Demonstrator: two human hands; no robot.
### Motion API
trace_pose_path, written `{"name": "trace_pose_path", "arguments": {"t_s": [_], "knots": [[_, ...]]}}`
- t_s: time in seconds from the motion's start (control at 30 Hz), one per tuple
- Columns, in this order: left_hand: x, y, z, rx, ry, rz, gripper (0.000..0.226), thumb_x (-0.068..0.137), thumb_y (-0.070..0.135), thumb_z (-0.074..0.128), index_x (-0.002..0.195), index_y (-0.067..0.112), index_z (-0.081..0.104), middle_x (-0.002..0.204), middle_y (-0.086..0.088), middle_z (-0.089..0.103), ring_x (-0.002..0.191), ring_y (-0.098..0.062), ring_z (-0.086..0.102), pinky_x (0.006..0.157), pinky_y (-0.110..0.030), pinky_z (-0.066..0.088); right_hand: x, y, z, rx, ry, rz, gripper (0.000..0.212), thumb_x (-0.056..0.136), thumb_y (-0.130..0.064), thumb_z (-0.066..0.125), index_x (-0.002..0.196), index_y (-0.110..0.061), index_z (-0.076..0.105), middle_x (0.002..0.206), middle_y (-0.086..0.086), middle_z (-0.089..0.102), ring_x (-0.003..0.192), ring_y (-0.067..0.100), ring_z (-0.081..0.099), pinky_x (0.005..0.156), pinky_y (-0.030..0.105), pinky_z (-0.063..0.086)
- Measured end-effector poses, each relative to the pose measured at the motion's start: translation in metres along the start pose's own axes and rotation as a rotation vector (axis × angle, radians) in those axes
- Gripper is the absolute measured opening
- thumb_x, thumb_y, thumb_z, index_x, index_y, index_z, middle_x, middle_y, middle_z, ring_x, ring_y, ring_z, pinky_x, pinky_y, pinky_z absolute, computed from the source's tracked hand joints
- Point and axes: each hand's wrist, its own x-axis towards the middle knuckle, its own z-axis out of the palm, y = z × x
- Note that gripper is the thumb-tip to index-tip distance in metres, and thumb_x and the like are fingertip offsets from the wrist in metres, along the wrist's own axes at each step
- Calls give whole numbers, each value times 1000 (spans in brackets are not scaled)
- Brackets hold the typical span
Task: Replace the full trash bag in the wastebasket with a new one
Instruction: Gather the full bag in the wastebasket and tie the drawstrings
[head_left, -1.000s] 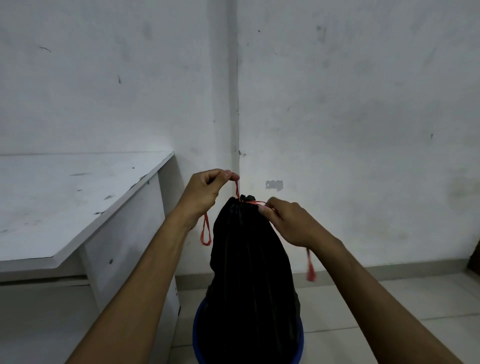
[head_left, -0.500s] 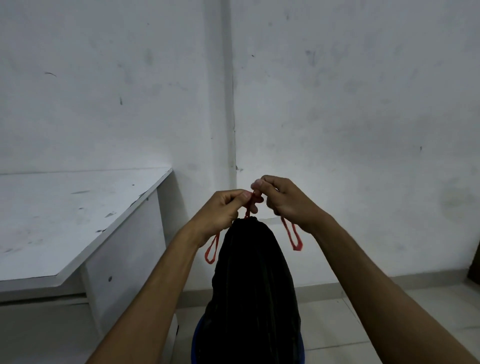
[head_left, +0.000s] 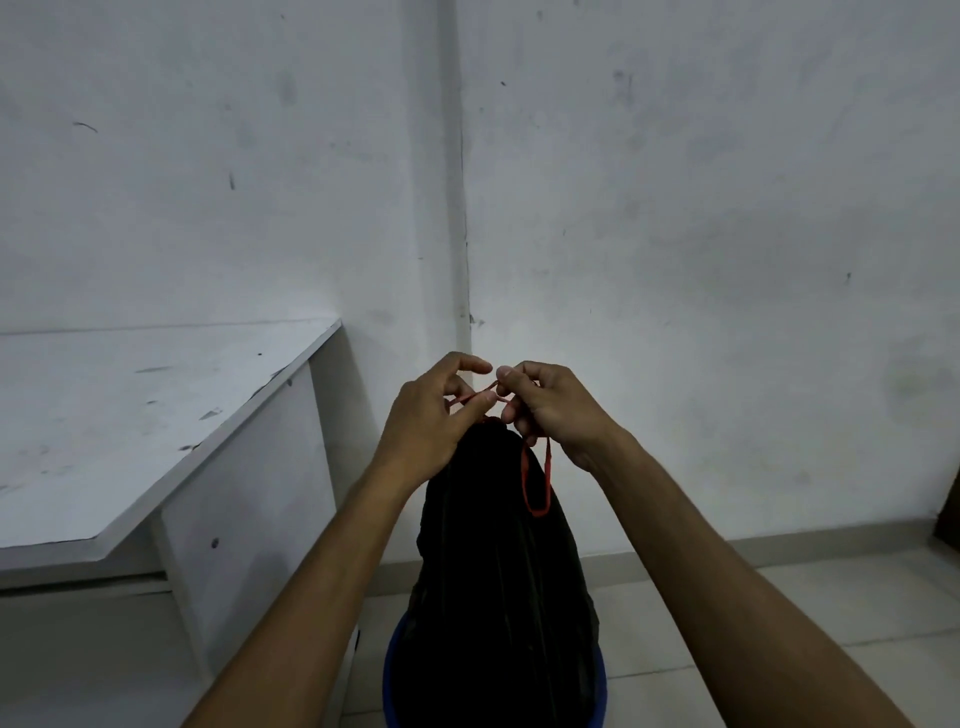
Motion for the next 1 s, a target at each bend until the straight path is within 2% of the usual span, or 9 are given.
{"name": "trace_pose_path", "arguments": {"t_s": [0.13,0.3,0.4,0.47,0.53,0.63,0.7,0.83,1.0], "knots": [[-5,-6,1,194,114,174,15,88,42,68,95,29,72,86,14,73,81,1,67,78,-26,55,1,3,1,75,4,52,26,97,-27,65,90,-2,63,60,5,63,46,13,54,47,27,50],[-6,-11,-1,338,44,265,23,92,43,62,88,23,72,81,14,70,75,-3,63,71,-31,54,1,9,2,59,17,49,22,92,-24,71,89,-4,61,60,4,65,48,14,54,51,28,49],[-4,-3,-7,129,-90,44,25,96,40,57,88,22,70,72,20,65,69,4,60,68,-18,43,-3,11,2,-52,54,-71,19,94,-26,68,101,-9,63,78,6,74,66,11,64,61,16,48],[-1,4,-15,-137,-149,-163,29,97,40,54,85,20,70,61,21,61,57,5,56,64,-15,40,-8,14,5,-158,130,-213,15,96,-27,64,105,-15,65,93,-3,74,84,4,66,72,7,45],[0,10,-20,-309,-147,-277,34,97,41,54,81,13,68,53,16,54,45,-2,41,54,-16,38,-15,20,11,-262,249,-386,6,96,-28,64,99,-22,66,98,-15,69,97,-1,59,81,4,38],[1,15,-19,-484,-124,-348,35,95,39,58,93,7,72,63,5,57,49,-9,32,46,-15,39,-24,25,18,-336,324,-522,3,92,-34,69,95,-32,69,98,-20,66,103,1,55,89,19,40],[1,16,-15,-538,-108,-368,32,94,38,60,98,9,74,64,-2,55,52,-12,28,45,-15,39,-28,26,19,-310,321,-544,7,90,-34,73,96,-30,72,98,-18,70,102,6,58,90,28,44],[1,20,-9,-562,-80,-377,31,95,35,61,99,7,73,50,12,48,48,-9,30,44,-14,37,-29,25,20,-299,352,-565,12,87,-31,75,94,-21,74,93,-14,73,95,8,64,91,37,47],[1,30,-6,-439,-73,-351,34,96,35,58,98,5,72,45,20,53,45,8,52,58,-19,37,-28,24,21,-365,407,-581,20,85,-38,75,100,-29,64,89,-18,69,89,8,65,92,42,46]]}}
